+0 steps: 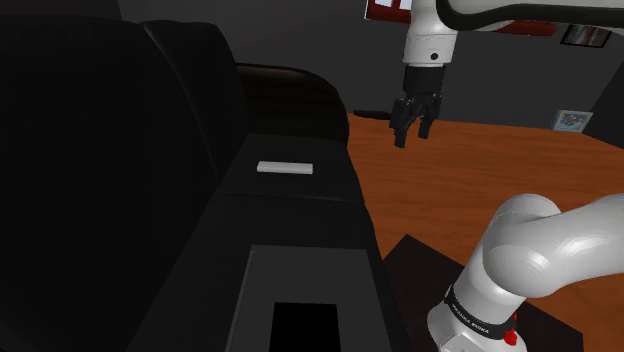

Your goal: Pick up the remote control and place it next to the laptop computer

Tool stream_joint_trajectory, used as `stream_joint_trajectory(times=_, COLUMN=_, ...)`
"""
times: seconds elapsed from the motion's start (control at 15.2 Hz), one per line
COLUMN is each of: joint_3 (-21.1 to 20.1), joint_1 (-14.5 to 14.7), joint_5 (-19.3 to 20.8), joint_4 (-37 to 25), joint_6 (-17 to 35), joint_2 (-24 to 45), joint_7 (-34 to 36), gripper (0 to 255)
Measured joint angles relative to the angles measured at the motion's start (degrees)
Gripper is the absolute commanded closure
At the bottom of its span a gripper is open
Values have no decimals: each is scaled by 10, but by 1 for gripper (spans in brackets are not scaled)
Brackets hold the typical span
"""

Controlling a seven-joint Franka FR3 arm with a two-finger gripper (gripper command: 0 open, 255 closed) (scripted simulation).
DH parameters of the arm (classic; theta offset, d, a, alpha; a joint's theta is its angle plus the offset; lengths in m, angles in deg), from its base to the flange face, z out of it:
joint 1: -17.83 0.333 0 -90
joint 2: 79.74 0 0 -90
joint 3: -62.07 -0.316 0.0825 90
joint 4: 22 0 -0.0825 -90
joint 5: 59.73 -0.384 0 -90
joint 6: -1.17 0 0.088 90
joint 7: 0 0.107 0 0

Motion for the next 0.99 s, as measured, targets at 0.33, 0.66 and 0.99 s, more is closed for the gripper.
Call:
stream_joint_trajectory(times=0.33, joint_3=22, joint_1=7, joint_5=14, joint_4=-1, joint_6=51, joint_2=49, joint_7=-40, gripper=0)
stream_joint_trajectory(times=0.66, joint_3=55, joint_1=20, joint_5=27, joint_4=-24, joint_6=134, joint_2=147, joint_7=-106, gripper=0)
stream_joint_trajectory(times=0.99, joint_3=79, joint_1=36, joint_5=25, joint_4=-60, joint_6=206, joint_2=248, joint_7=-170, gripper=0)
